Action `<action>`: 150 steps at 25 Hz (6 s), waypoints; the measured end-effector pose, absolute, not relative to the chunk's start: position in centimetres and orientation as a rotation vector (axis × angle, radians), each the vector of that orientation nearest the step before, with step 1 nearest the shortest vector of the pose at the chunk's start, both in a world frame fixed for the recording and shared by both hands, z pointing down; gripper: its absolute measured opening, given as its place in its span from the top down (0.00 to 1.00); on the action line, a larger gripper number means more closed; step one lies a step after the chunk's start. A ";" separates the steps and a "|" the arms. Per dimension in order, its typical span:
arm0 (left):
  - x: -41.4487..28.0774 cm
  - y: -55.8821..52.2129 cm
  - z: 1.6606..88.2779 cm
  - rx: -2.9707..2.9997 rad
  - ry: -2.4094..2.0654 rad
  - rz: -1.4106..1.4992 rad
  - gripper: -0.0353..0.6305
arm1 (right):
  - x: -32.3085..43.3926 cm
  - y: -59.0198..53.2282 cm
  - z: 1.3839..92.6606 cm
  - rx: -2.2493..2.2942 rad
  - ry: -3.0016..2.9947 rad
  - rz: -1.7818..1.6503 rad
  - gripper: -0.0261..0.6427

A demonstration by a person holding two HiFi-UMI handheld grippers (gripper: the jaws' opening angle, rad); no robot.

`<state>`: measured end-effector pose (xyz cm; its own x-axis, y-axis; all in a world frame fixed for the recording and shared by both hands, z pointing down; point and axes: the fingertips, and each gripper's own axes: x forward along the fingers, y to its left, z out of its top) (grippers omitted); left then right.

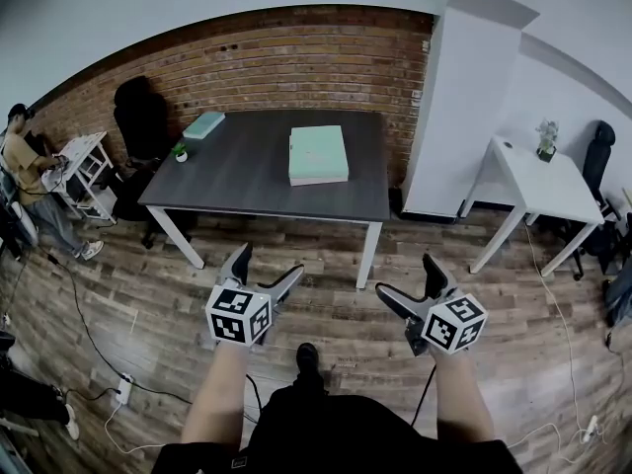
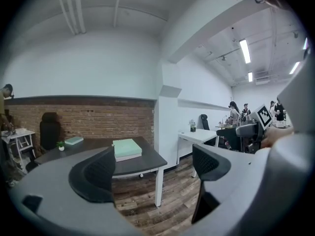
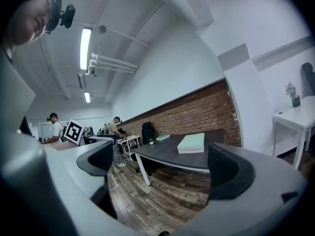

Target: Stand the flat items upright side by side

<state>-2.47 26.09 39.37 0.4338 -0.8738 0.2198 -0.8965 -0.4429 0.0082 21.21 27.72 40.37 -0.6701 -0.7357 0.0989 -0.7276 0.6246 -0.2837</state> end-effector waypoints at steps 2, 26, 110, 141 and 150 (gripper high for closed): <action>-2.4 24.9 40.1 2.547 -1.568 0.277 0.21 | 21.0 26.6 40.7 -1.269 2.811 -0.479 0.09; -12.9 1.5 45.2 2.458 -1.487 0.225 0.21 | 7.9 3.6 44.9 -1.255 2.963 -0.616 0.09; -10.2 -35.0 68.7 2.027 -0.917 0.626 0.21 | 6.2 -37.0 70.7 -1.231 2.996 -1.829 0.09; -7.9 -35.8 70.0 2.046 -0.591 0.654 0.14 | 4.9 -36.5 71.0 -1.006 3.046 -1.971 0.14; -7.5 -37.4 66.3 2.217 -0.697 0.694 0.15 | 5.2 -37.9 67.1 -1.098 3.151 -1.605 0.15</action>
